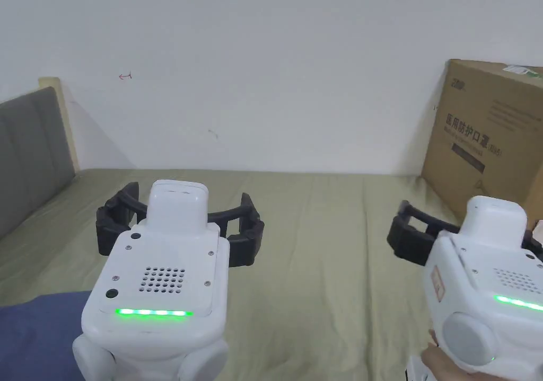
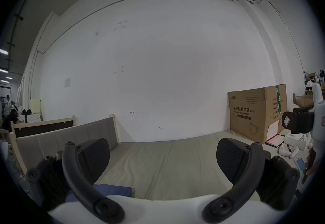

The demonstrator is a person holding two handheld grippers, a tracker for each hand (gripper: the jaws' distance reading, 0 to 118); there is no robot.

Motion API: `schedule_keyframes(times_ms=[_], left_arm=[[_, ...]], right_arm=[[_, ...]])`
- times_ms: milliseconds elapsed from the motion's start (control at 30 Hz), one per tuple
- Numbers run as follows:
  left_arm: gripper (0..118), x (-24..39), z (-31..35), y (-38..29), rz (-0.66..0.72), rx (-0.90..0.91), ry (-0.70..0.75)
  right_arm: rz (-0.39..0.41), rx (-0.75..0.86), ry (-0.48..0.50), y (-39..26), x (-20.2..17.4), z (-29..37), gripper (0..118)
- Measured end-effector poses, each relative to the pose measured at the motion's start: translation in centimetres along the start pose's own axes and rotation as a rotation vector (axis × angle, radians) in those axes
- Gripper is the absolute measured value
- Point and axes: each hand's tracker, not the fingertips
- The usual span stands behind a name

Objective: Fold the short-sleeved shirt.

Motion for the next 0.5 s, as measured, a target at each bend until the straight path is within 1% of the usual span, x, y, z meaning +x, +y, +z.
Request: schedule_keyframes(times_ms=[33, 67, 200, 333, 500], left_arm=[[118, 0.4, 0.5, 0.0, -0.007, 0.001, -0.005], [118, 0.3, 0.5, -0.1, -0.006, -0.001, -0.026], [118, 0.6, 0.5, -0.2, -0.015, -0.020, -0.027], [118, 0.5, 0.5, -0.3, 0.012, -0.041, -0.044], [118, 0.8, 0.6, -0.6, 0.033, -0.044, -0.041]], right_arm=[[-0.024, -0.010, 0.037, 0.1, -0.1, 0.1, 118], [-0.051, -0.029, 0.038, -0.1, 0.4, 0.0, 118], [-0.075, -0.050, -0.001, -0.2, 0.8, -0.5, 118], [-0.040, -0.056, -0.022, -0.1, 1.0, -0.5, 118], [-0.002, -0.032, 0.017, 0.1, 0.8, 0.0, 118]])
